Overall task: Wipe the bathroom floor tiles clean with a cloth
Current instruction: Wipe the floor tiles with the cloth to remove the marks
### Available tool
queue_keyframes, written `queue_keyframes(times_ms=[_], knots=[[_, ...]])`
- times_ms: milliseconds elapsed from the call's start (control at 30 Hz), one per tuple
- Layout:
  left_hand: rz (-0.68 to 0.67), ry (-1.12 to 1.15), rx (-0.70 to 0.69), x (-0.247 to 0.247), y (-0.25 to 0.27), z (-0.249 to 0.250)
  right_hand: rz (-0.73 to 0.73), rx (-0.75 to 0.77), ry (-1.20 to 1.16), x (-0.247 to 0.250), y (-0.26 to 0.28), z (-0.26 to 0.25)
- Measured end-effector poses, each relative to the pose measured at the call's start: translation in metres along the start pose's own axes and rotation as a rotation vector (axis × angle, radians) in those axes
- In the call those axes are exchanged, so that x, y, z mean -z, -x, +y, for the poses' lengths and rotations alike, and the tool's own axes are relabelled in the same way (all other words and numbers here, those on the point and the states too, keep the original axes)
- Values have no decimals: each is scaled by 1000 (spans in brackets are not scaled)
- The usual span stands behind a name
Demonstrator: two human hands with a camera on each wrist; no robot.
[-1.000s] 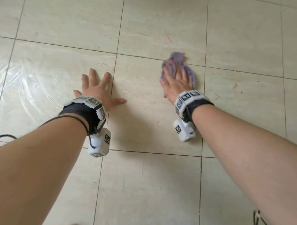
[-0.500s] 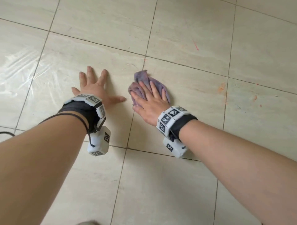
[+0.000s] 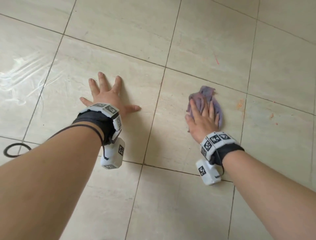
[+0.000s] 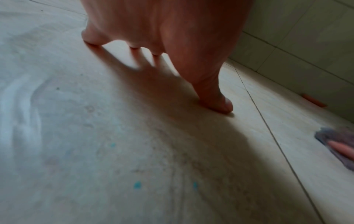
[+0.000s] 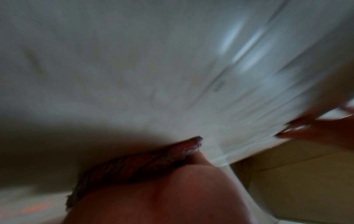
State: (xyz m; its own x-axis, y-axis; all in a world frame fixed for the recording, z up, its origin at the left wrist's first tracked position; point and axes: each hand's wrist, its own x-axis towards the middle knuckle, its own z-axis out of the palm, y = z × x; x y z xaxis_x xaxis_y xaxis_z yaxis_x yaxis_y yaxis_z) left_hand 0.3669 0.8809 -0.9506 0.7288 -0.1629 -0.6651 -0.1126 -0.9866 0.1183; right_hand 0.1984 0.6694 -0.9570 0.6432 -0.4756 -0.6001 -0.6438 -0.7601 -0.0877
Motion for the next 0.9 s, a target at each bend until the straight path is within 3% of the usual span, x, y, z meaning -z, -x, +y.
queue_keyframes(times_ms=[100, 200, 267, 333, 400, 533, 767, 900], knots=[[6, -6, -11, 1, 0, 0, -45, 214, 119, -20, 21, -28], [17, -19, -17, 1, -2, -1, -37, 404, 203, -5, -10, -72], [21, -24, -13, 2, -4, -1, -21, 448, 235, 13, -41, -93], [18, -44, -4, 4, -7, 1, 0, 393, 179, 29, -64, -93], [17, -63, 6, 5, -8, 1, 46, 228, 58, 34, -74, -70], [14, -80, 6, 4, -8, 4, 123, -42, -16, 23, -53, -11], [-16, -62, 28, 8, -13, 18, 10, -153, -87, 23, -44, -21], [-42, -43, 4, 13, -14, 18, -75, -171, 18, 21, -29, -53]])
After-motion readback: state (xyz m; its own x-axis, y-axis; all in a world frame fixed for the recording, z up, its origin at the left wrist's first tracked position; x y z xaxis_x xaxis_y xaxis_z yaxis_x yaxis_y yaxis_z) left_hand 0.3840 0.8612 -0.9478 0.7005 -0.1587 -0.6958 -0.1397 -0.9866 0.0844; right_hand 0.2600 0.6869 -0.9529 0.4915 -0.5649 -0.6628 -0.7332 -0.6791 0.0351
